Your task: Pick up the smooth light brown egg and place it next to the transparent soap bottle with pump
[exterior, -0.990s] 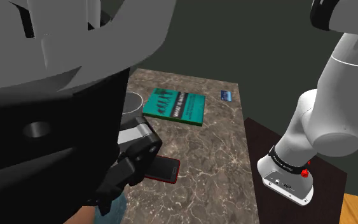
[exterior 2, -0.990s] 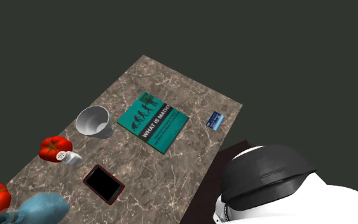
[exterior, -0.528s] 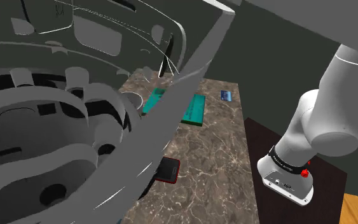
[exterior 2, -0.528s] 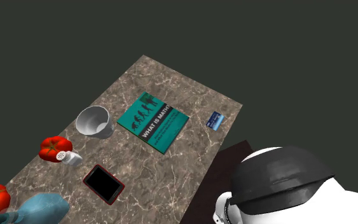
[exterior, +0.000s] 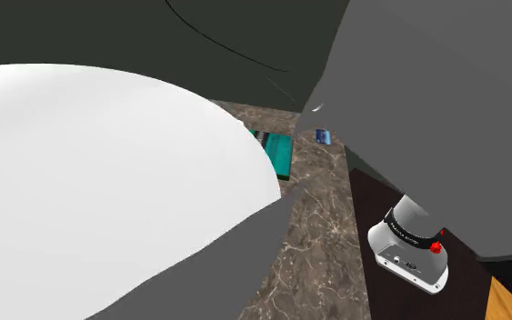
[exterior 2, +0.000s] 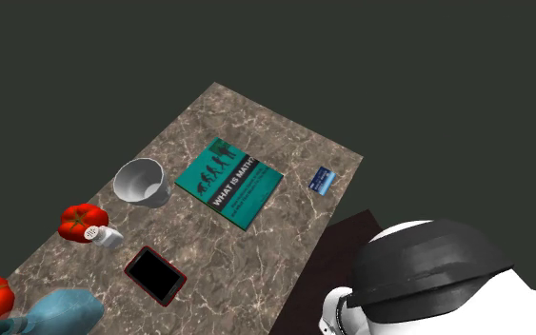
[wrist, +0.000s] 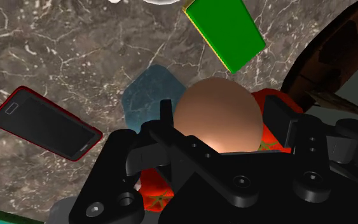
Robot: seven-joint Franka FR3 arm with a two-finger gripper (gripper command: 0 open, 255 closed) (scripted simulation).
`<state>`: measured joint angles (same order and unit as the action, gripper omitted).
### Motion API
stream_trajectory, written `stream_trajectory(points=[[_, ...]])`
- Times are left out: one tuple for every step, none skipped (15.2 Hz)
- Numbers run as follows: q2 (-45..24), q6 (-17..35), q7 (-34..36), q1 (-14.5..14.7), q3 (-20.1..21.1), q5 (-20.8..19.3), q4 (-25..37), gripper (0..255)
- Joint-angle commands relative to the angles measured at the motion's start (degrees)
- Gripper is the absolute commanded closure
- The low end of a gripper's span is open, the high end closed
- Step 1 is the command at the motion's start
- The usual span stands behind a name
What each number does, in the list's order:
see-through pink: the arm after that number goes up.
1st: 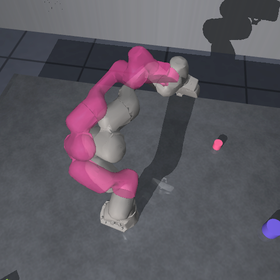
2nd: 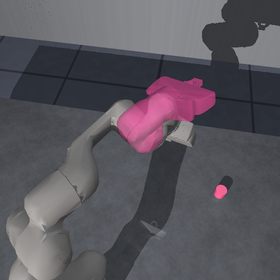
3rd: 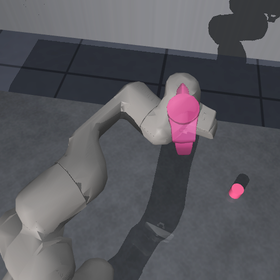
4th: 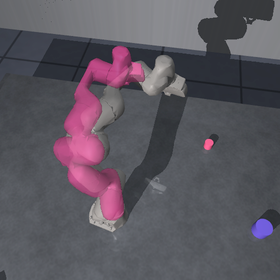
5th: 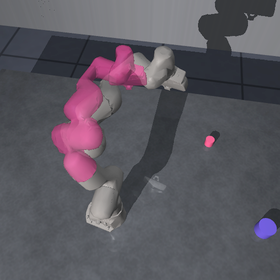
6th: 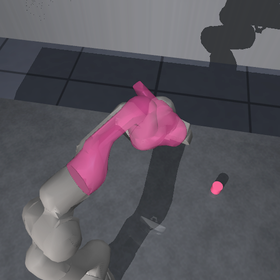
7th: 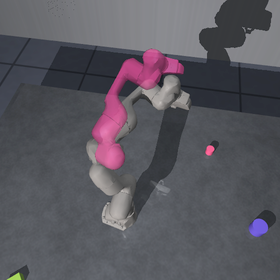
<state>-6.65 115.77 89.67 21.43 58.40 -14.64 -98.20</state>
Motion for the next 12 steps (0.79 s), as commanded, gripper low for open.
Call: stream_trajectory(points=[[0.00, 1.43, 0.35, -0.02, -0.03, -0.16, -1.42, 255], [-0.05, 2.17, 0.51, -0.04, -0.07, -0.29, -2.15, 255], [-0.12, 2.90, 0.69, -0.05, -0.12, -0.45, -2.86, 255], [-0.22, 3.62, 0.89, -0.05, -0.16, -0.63, -3.55, 255], [-0.34, 4.34, 1.09, -0.03, -0.21, -0.84, -4.23, 255], [-0.48, 5.05, 1.32, -0.01, -0.27, -1.07, -4.89, 255], [-0.64, 5.75, 1.56, 0.03, -0.33, -1.33, -5.53, 255], [-0.82, 6.44, 1.82, 0.08, -0.40, -1.62, -6.16, 255], [-1.01, 7.13, 2.09, 0.14, -0.48, -1.93, -6.77, 255], [-1.23, 7.81, 2.38, 0.21, -0.56, -2.26, -7.37, 255], [-1.47, 8.48, 2.68, 0.29, -0.65, -2.62, -7.95, 255], [-1.72, 9.15, 3.00, 0.38, -0.75, -3.01, -8.51, 255]])
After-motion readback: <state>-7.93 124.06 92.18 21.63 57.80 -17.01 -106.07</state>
